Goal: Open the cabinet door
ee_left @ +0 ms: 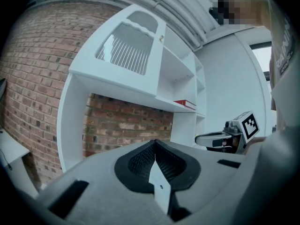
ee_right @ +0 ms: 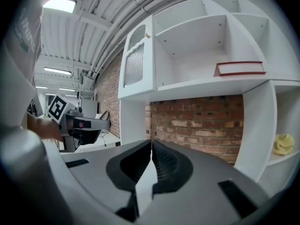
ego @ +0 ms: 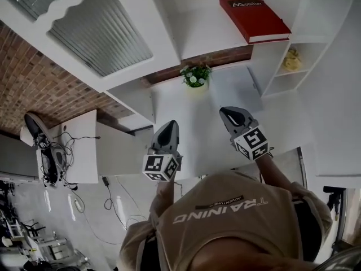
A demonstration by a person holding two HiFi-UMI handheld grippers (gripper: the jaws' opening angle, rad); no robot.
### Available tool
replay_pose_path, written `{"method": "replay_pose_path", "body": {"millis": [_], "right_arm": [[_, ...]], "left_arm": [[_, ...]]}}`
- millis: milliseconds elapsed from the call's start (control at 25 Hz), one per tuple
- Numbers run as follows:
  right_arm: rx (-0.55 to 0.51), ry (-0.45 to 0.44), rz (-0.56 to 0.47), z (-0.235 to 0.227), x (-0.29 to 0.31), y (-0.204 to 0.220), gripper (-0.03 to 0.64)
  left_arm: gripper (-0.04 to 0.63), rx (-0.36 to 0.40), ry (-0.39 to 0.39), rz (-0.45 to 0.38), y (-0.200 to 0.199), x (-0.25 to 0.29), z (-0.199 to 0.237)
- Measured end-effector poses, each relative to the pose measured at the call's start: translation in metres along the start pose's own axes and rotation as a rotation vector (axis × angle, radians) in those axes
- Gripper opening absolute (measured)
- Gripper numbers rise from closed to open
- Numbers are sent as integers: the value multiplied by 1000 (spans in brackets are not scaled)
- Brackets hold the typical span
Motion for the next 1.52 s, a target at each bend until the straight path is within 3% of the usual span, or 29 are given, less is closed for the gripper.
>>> {"method": "replay_pose_path", "body": {"millis": [160, 400, 640, 840, 1200, 1360, 1520], "right_arm": [[-2, -43, -33, -4, 4, -13, 15], [-101, -50, -149, -12, 13, -63, 15], [-189, -56, -256, -20, 14, -127, 15], [-192, -95, -304, -22, 20, -158, 15], [-175, -193, -231, -14, 41, -170, 26], [-183, -211, -200, -14, 54, -172, 141], [-190, -218, -183, -15, 72, -180, 154]], "left_arm": [[8, 42, -2, -12, -19, 5, 0], [8, 71, -15, -44, -37, -3, 1], [8, 54, -44, -48, -39, -9, -1], [8, 50, -70, -60, -35, -11, -1], [8, 38, -101, -65, -37, -15, 3], [8, 45, -88, -57, -41, -9, 4], [8, 51, -66, -47, -46, 1, 6]]}}
Point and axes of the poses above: the fingertips, and each gripper's own axes: x forward along the fingers, z to its left, y out of its underside, the point moved 5 cm from there along -x, backward along the fingers, and after that the axes turned 1 degree about y, right-handed, at the moved point
